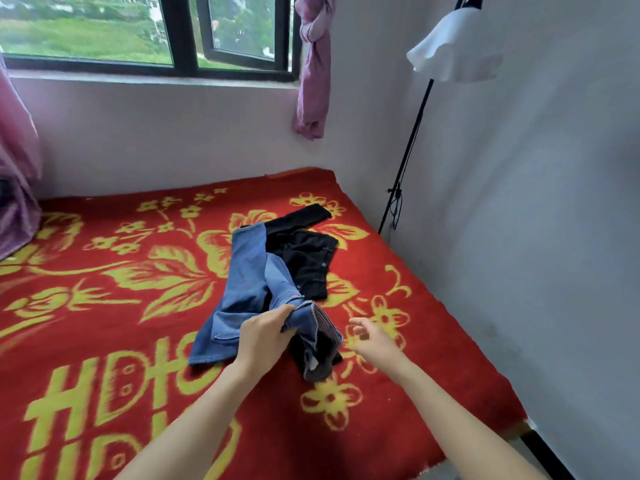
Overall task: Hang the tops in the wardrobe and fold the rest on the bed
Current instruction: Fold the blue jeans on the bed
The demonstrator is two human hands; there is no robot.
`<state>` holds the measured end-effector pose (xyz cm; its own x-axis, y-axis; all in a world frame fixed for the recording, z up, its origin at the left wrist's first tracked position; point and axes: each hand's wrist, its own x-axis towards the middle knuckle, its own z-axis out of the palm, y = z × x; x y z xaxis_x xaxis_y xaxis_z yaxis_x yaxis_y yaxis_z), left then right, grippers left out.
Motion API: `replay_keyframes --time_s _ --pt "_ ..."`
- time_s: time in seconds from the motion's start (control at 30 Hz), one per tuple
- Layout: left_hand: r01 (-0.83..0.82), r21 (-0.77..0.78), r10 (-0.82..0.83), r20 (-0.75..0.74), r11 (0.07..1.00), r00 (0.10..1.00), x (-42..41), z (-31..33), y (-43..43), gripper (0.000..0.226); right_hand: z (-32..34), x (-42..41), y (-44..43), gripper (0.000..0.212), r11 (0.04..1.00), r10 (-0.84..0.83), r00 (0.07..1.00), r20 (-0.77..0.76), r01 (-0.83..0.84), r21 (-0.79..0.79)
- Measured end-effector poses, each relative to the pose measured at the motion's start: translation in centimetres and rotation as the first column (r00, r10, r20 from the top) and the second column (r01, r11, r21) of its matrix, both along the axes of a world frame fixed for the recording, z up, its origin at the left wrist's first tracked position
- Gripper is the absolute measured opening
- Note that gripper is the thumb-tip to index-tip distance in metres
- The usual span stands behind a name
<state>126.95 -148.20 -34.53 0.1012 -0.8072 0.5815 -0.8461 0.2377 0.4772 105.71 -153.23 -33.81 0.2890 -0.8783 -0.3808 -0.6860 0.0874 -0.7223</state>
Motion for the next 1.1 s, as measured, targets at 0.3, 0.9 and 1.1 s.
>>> replay_keyframes --time_s 0.3,0.9,1.1 --pt "-0.13 -0.128 0.122 -0.068 0.983 0.99 -3.2 6.8 -2.1 0.038 -5.5 -0.8 -0.6 0.078 0.994 0.039 0.994 -0.106 -0.05 -0.101" --pt "-0.385 -0.093 0.255 -0.606 0.918 0.753 2.0 14.0 -1.2 0.01 -0.3 -3.1 -9.1 0.015 0.873 -0.25 0.964 0.087 0.263 -0.411" --pt "-0.443 -0.026 0.273 -0.755 0.896 0.596 3.7 11.5 1.9 0.019 7.4 -1.1 -14.7 0.01 0.756 -0.245 0.943 0.226 0.331 -0.564"
